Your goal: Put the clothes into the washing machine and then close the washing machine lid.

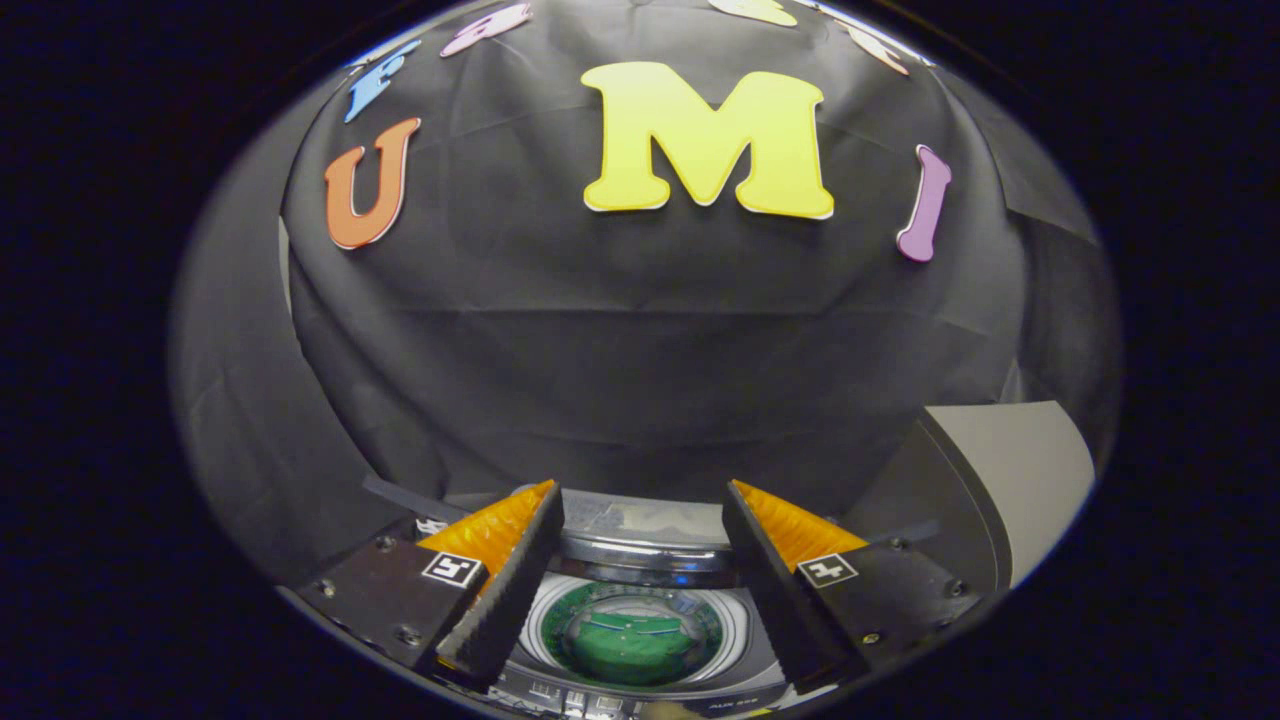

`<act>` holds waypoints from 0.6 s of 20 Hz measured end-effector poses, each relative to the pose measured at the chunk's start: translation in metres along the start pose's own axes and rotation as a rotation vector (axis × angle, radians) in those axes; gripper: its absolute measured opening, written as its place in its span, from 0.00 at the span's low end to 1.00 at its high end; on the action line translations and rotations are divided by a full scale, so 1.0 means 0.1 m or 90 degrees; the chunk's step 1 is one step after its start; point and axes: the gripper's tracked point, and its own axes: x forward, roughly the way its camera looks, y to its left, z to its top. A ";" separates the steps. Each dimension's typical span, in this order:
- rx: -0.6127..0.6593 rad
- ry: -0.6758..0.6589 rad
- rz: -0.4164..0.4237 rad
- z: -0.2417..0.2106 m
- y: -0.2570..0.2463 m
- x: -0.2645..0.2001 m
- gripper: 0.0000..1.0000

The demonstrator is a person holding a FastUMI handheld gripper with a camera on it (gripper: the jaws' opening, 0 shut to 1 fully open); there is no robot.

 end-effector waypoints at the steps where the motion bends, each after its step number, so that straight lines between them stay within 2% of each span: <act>1: -0.002 0.003 0.002 -0.04 0.01 -0.03 1.00; 5: -0.014 0.033 0.008 -0.32 0.06 -0.13 0.99; 12: -0.022 0.167 0.010 -1.21 0.11 -0.34 1.00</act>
